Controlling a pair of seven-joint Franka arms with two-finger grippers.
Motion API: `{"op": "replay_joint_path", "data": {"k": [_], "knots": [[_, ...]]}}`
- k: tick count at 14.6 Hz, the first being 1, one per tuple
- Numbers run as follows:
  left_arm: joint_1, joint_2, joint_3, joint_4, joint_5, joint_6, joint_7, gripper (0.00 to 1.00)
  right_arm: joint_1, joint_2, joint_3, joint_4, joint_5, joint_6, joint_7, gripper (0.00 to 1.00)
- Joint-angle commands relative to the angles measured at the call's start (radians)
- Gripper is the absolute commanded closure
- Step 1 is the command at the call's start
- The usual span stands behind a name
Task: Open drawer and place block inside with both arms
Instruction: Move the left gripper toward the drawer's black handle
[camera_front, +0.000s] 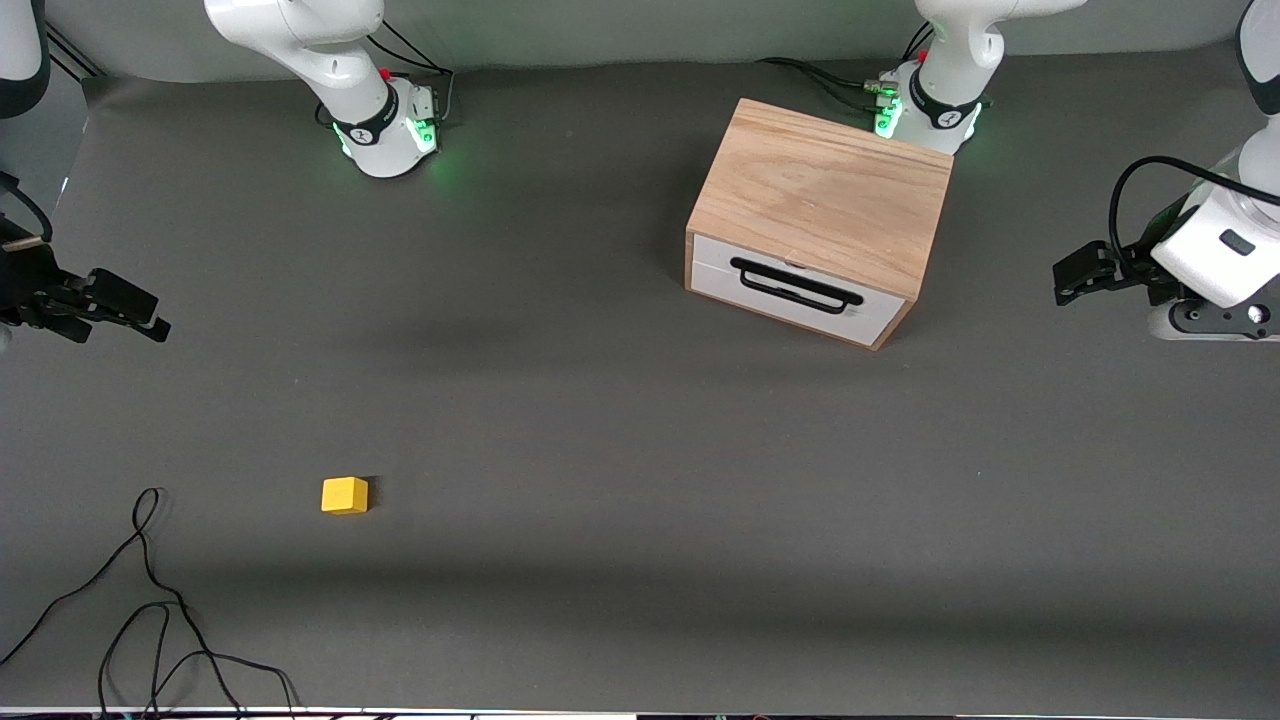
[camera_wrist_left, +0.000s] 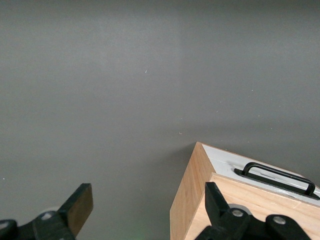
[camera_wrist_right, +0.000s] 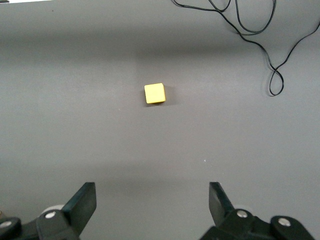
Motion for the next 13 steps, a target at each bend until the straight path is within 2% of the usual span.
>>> {"op": "replay_joint_path", "data": {"k": [1, 10, 13], "knots": [[0.001, 0.000, 0.001, 0.005, -0.006, -0.007, 0.009, 0.00, 0.009, 0.002, -0.005, 0.011, 0.004, -0.030, 0.001, 0.00], [-0.014, 0.008, -0.001, 0.003, -0.007, -0.020, -0.004, 0.00, 0.009, 0.005, -0.007, 0.024, 0.004, -0.042, -0.008, 0.00], [-0.046, 0.037, -0.008, 0.003, -0.010, 0.000, -0.134, 0.00, 0.009, 0.005, -0.007, 0.020, 0.004, -0.042, -0.004, 0.00]]}}
